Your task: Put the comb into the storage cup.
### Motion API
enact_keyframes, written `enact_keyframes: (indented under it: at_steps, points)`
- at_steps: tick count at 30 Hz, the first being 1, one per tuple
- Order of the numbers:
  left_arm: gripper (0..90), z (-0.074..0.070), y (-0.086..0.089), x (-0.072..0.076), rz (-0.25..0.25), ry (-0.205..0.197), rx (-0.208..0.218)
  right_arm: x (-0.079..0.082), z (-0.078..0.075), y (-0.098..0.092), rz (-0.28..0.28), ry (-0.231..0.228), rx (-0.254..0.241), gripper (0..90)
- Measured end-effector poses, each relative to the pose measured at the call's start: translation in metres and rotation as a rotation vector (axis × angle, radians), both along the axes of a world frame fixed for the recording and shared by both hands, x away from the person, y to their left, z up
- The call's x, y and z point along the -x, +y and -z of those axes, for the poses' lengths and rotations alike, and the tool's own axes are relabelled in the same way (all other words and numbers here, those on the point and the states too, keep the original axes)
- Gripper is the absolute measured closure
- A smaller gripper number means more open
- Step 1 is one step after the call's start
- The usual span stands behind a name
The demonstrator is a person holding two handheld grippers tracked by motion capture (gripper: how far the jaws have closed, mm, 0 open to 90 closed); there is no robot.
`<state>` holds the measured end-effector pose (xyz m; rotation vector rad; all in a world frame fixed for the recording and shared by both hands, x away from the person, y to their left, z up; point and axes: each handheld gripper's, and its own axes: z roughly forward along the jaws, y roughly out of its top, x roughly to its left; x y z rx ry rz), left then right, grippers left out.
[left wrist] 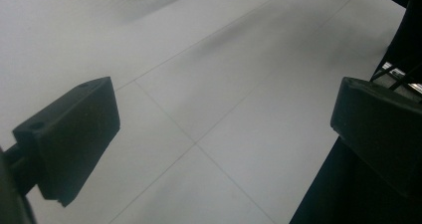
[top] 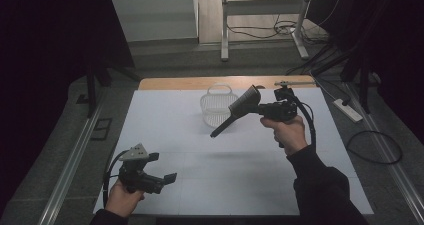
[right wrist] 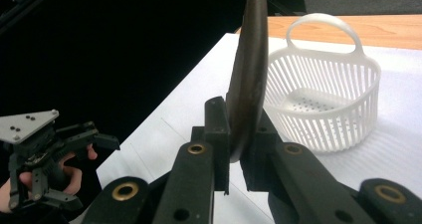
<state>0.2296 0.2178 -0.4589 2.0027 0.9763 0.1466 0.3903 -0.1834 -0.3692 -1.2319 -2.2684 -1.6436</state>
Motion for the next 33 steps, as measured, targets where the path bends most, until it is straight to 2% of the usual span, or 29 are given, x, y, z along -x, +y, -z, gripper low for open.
enact_keyframes:
  at_steps: [8, 20, 24, 29, 33]
  points:
    - [0.0, 0.002, 0.012, 0.009, -0.031, -0.003, -0.013, -0.01, -0.005, 0.001, 0.018, 0.008, -0.016, 83.5]
    - [0.0, 0.006, 0.02, 0.018, -0.043, 0.019, -0.026, -0.023, -0.018, 0.002, 0.043, -0.001, -0.018, 83.5]
    - [0.0, 0.005, 0.022, 0.021, -0.059, 0.009, -0.028, -0.027, -0.021, 0.003, 0.051, -0.002, -0.02, 83.5]
    - [0.0, 0.004, 0.023, 0.023, -0.072, -0.004, -0.056, -0.033, -0.024, 0.004, 0.064, -0.005, -0.017, 83.5]
    - [0.0, 0.003, 0.024, 0.024, -0.076, -0.006, -0.057, -0.038, -0.026, 0.006, 0.078, -0.007, -0.011, 83.5]
